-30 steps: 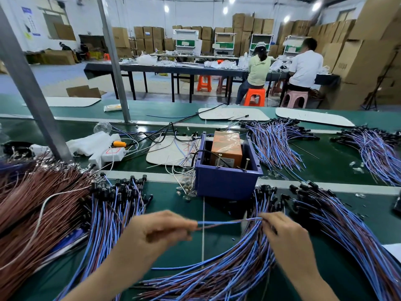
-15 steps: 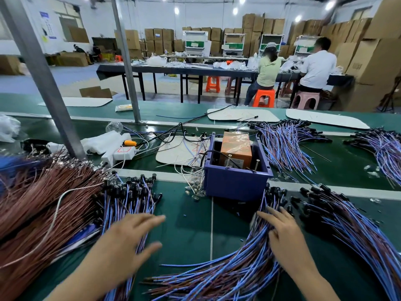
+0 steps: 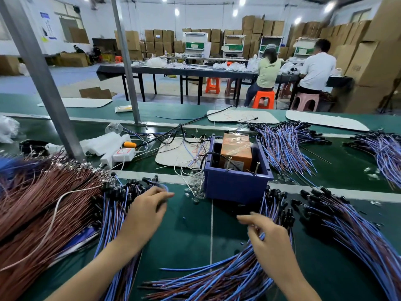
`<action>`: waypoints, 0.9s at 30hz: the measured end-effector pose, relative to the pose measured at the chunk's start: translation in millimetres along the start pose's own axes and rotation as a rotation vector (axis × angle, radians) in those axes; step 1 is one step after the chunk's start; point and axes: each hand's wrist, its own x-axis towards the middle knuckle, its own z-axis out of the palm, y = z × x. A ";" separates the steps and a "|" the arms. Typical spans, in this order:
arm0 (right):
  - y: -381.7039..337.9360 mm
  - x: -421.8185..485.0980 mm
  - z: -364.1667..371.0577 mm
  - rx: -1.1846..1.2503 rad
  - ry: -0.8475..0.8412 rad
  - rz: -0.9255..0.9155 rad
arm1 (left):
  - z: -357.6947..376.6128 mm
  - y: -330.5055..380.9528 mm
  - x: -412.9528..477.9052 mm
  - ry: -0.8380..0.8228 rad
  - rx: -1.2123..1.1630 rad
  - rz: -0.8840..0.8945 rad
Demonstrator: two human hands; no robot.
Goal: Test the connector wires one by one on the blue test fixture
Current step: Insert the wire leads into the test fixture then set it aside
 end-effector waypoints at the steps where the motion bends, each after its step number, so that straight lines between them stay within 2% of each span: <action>1: -7.6 -0.3 0.0 0.136 -0.019 0.041 | -4.9 15.1 -1.2 0.067 -0.088 0.076; 3: -26.2 0.7 3.0 0.516 -0.124 0.115 | -15.4 47.3 -6.9 0.087 -0.216 0.240; 5: -40.2 4.0 6.0 0.907 -0.231 0.199 | -21.7 74.6 -16.8 -0.039 -0.322 0.395; 7: -50.1 8.0 5.2 1.095 -0.198 0.234 | -22.6 93.0 -27.5 -0.241 -0.433 0.490; 8: -52.4 9.8 3.2 1.103 -0.144 0.237 | -22.6 98.2 -32.5 -0.325 -0.472 0.499; 11: -47.9 12.0 -7.4 0.940 0.007 0.201 | -22.5 98.7 -45.0 -0.450 -0.547 0.408; 14: -34.6 11.7 -24.2 0.826 0.053 0.191 | -28.1 84.4 -51.6 -0.539 -0.626 0.250; 18: -9.6 14.3 -44.6 0.433 -0.089 0.120 | -45.7 57.9 -52.4 -0.562 -0.495 0.126; 21: 1.1 18.8 -50.5 0.257 -0.188 0.119 | -62.0 43.4 -48.7 -0.534 -0.343 0.087; 24: 9.7 28.3 -52.6 0.115 -0.186 0.129 | -75.0 36.7 -44.2 -0.520 -0.269 0.000; 27: 10.4 36.5 -51.8 0.035 -0.182 0.188 | -80.3 35.5 -42.1 -0.467 -0.264 -0.014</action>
